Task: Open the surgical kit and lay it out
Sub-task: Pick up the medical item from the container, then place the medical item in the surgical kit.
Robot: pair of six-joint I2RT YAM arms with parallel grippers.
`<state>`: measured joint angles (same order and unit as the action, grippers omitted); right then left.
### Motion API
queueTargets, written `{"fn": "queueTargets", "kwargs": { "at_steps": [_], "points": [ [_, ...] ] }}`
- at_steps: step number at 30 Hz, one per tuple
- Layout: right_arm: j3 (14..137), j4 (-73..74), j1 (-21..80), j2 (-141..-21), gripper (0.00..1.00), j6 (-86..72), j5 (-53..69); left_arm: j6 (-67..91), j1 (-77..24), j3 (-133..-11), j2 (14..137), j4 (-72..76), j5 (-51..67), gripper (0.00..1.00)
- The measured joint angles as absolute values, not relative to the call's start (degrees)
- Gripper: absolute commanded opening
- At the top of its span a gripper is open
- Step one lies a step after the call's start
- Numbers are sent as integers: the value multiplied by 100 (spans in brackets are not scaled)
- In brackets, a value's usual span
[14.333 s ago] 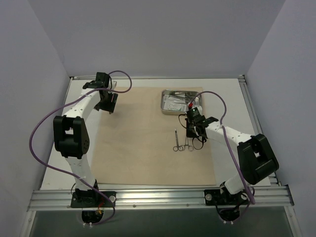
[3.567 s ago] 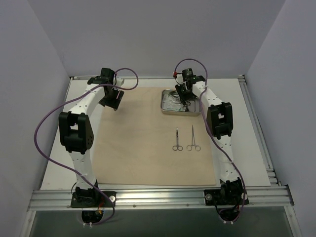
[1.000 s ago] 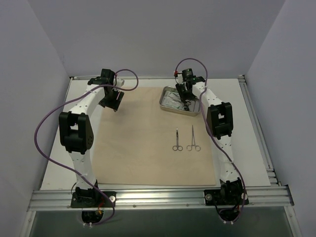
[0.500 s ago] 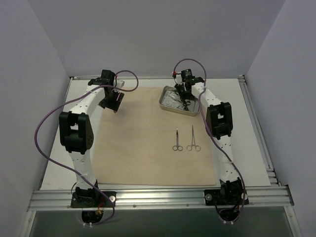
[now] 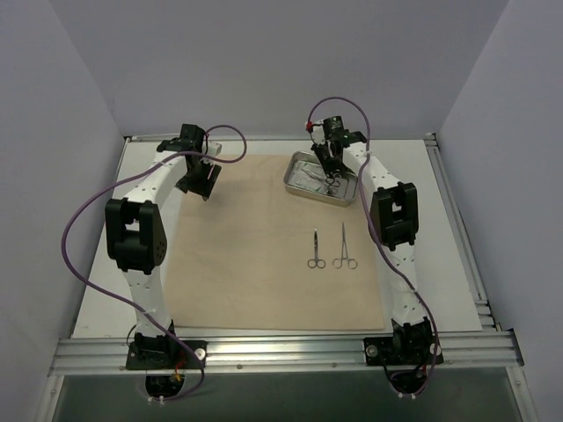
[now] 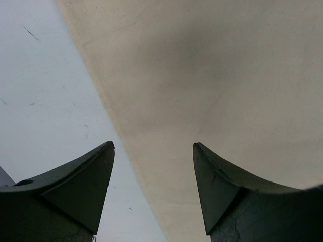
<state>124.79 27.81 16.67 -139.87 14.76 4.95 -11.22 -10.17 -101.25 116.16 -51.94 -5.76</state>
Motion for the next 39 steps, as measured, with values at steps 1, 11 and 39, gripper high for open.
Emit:
{"fn": "queueTargets", "kwargs": {
  "at_steps": [1, 11, 39],
  "points": [
    [12479, 2770, 1673, -13924, 0, 1490, 471, -1122, -1017, -10125, 11616, -5194, -576, 73],
    [12425, 2602, 1693, -13509, 0, 1485, 397, -1122, -1015, -10121, 11594, -5186, -576, 73],
    [6377, 1372, 4757, -10125, 0, -4095, -1476, -462, -1024, -10127, 11102, -4989, -1210, 73]
  ]
}}
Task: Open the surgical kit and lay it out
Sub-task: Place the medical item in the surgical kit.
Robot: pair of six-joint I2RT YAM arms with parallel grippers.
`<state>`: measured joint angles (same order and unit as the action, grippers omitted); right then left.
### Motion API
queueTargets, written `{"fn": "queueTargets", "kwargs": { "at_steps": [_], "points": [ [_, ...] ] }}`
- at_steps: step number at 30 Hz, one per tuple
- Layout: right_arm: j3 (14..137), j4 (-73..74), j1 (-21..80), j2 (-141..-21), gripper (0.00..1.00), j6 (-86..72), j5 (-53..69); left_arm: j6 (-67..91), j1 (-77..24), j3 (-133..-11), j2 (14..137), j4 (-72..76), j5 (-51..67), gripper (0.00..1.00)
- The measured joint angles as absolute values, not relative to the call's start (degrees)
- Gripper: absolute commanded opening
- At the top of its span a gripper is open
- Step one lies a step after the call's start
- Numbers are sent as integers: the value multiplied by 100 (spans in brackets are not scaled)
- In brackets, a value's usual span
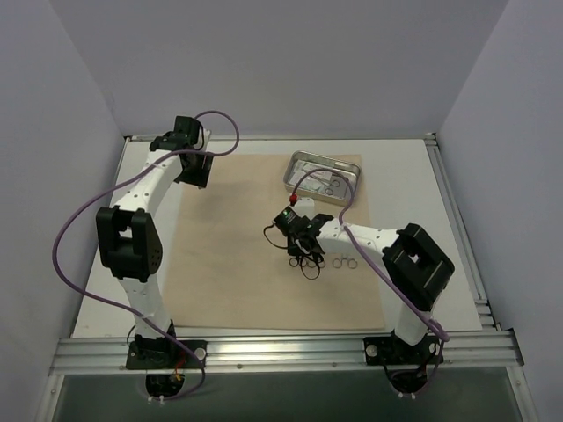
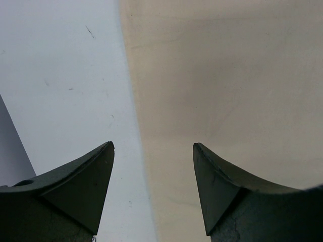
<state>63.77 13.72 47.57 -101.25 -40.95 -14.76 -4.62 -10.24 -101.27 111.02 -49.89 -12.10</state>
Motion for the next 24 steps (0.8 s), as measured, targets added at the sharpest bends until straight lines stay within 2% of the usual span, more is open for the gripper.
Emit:
{"fn": "queueTargets", "kwargs": {
  "at_steps": [24],
  "points": [
    [6114, 878, 4998, -10409, 2, -4711, -1667, -366, -1271, -10127, 10925, -4991, -1422, 73]
  ]
}}
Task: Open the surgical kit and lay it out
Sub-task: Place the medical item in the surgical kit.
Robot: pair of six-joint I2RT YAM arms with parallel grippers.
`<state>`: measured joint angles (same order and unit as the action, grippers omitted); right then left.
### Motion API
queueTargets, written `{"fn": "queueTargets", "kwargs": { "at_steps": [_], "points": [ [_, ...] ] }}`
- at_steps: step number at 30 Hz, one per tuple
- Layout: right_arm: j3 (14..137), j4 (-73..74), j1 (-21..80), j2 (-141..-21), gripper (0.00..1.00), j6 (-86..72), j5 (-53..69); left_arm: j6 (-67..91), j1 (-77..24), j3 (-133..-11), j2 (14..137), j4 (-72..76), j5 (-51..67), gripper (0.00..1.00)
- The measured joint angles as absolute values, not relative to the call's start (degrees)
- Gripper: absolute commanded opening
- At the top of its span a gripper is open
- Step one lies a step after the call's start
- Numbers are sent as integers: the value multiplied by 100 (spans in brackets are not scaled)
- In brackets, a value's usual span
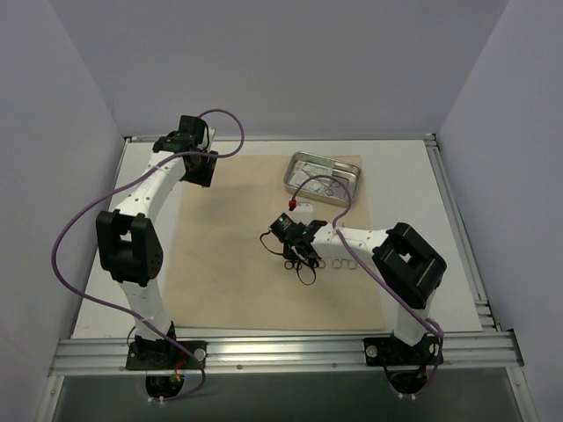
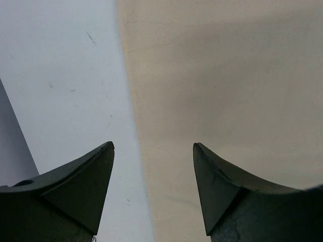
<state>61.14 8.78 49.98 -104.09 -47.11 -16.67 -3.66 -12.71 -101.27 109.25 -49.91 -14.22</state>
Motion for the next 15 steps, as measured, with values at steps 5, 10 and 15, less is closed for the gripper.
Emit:
{"fn": "queueTargets", "kwargs": {
  "at_steps": [5, 10, 15],
  "points": [
    [6117, 869, 4998, -10409, 33, -4748, -1664, -366, -1269, -10127, 10925, -4991, -1424, 73],
    [6165, 943, 4998, -10409, 35, -4707, -1704, -366, -1267, -10127, 10927, -4991, -1422, 73],
    [6460, 1227, 4998, -10403, 35, -4604, -1778, -366, -1262, -10127, 10927, -4991, -1420, 73]
  ]
}}
